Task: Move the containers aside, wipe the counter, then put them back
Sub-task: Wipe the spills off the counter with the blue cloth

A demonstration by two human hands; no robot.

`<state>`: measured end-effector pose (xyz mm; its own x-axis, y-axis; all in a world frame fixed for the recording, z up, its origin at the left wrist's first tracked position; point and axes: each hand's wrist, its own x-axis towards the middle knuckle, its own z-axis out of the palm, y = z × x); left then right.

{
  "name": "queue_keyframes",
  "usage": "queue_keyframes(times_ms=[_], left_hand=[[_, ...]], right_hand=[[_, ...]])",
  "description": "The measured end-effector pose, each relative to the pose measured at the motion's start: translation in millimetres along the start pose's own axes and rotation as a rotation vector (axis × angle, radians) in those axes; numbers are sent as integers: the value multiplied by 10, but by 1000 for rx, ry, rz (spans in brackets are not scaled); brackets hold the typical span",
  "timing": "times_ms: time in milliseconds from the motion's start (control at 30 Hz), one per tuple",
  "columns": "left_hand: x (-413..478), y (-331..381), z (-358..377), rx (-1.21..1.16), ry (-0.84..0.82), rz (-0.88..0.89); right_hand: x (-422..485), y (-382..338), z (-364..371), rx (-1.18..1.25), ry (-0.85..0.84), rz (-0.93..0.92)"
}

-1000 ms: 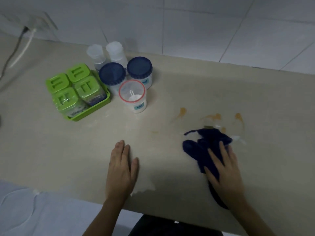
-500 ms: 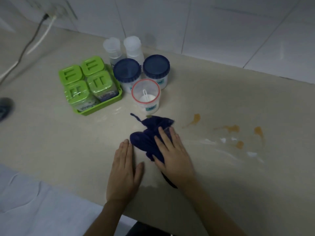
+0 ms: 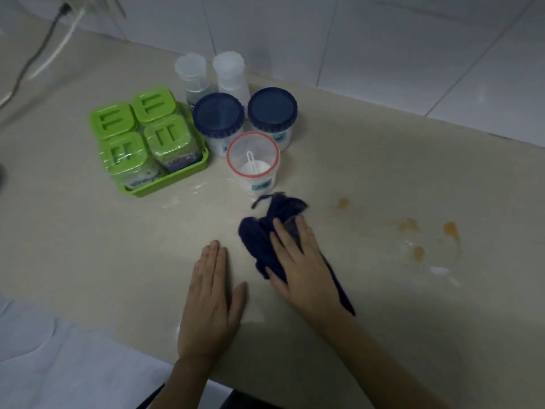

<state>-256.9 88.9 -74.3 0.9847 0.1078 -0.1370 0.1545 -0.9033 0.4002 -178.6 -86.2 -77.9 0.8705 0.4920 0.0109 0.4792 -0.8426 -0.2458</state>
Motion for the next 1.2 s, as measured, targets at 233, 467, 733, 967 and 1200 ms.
queue_keyframes(times_ms=[233, 467, 733, 967, 1200], left_hand=[[33, -39, 24, 16, 46, 58], [16, -4, 44, 12, 57, 56], [52, -195, -21, -57, 58, -54], [7, 97, 28, 14, 106, 63], [-39, 31, 100, 67, 101, 92]], right_hand=[[-286, 1025, -191, -27, 24, 156], [-707, 1539, -423, 7, 124, 555], [233, -104, -88, -46, -40, 82], [-1028, 1475, -400, -17, 136, 381], [-1839, 1794, -538, 15, 200, 738]])
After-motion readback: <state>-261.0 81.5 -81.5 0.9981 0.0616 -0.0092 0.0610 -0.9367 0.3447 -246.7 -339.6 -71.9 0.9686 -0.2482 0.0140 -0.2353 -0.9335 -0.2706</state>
